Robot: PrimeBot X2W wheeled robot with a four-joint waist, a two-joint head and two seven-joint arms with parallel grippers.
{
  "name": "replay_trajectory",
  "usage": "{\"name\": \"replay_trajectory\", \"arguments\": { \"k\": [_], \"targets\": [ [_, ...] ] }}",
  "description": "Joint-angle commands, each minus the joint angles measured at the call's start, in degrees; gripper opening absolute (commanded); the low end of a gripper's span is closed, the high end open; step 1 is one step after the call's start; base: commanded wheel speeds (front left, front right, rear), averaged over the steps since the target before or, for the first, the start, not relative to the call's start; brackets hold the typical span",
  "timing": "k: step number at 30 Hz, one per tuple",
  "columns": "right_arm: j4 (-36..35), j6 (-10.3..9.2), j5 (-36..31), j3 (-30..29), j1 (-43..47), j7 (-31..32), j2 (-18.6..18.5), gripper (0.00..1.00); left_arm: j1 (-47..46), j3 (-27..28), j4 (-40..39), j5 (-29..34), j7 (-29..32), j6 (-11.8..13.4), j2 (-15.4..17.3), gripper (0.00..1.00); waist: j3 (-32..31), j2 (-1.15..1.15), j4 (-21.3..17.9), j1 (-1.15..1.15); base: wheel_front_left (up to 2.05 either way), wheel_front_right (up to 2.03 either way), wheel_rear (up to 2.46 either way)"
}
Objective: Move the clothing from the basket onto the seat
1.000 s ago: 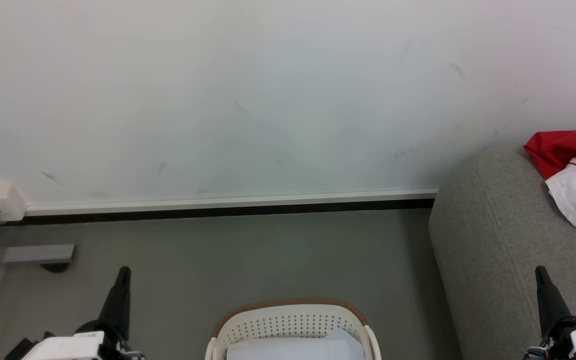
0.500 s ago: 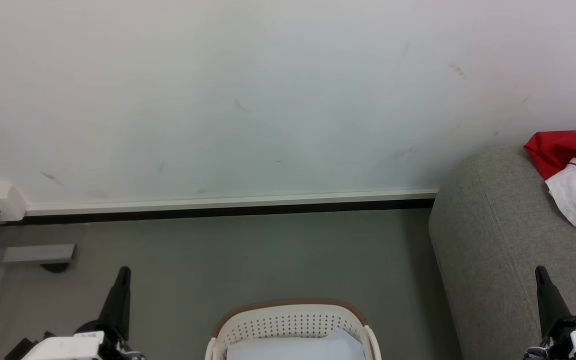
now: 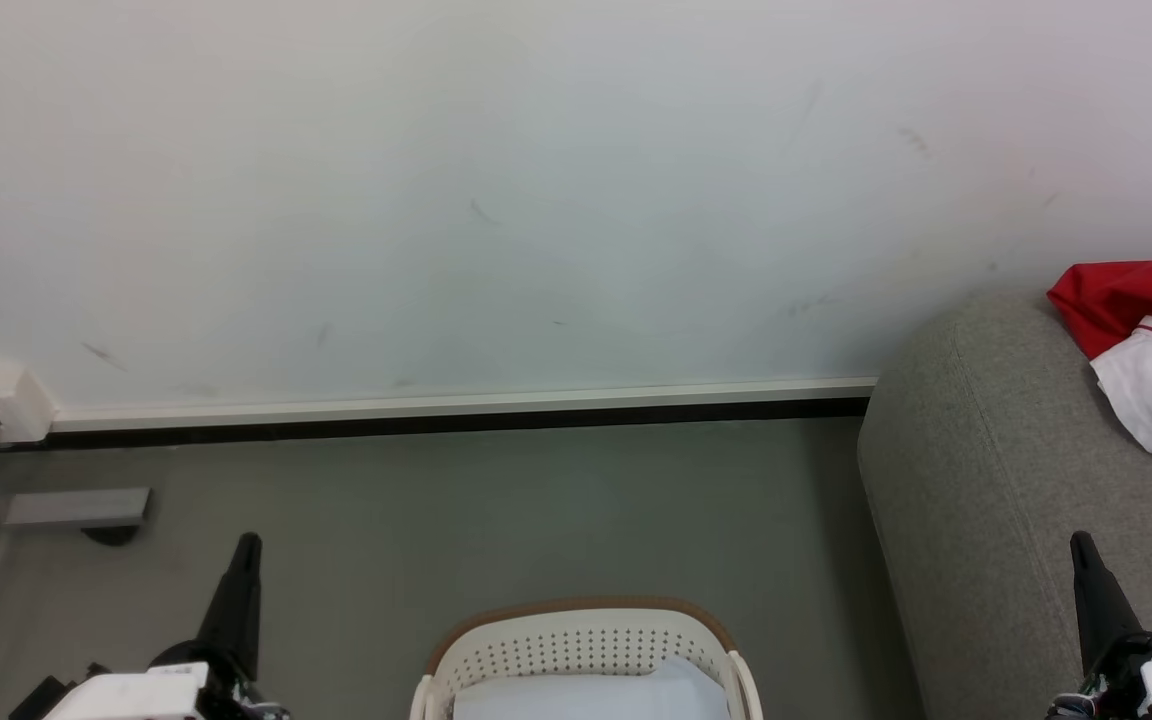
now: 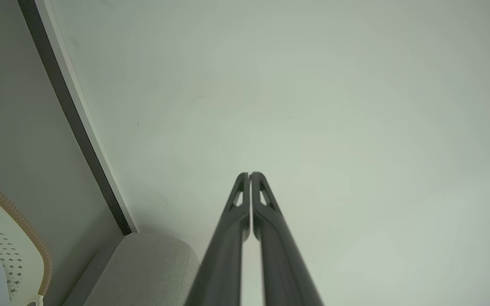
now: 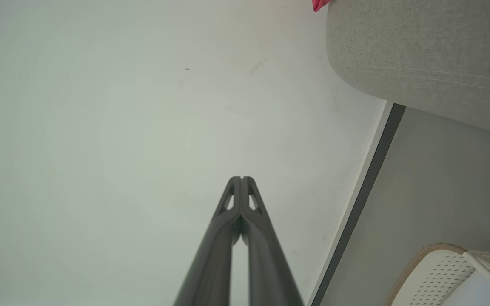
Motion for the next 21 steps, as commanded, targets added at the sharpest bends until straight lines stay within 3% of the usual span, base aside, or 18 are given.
{"name": "replay_trajectory", "arguments": {
  "k": [1, 21],
  "targets": [
    [-0.16, -0.13, 0.11, -0.21, -0.73, 0.15, -0.36, 0.0, -0.42, 0.15, -0.14, -0.79, 0.22, -0.36, 0.38, 0.0, 0.0, 0.0, 0.0, 0.0, 0.0, 0.0, 0.0],
    [-0.16, -0.14, 0.11, -0.2, -0.73, 0.15, -0.36, 0.0, -0.42, 0.15, -0.14, -0.8, 0.22, -0.36, 0.38, 0.0, 0.0, 0.0, 0.0, 0.0, 0.0, 0.0, 0.0]
  ]
}}
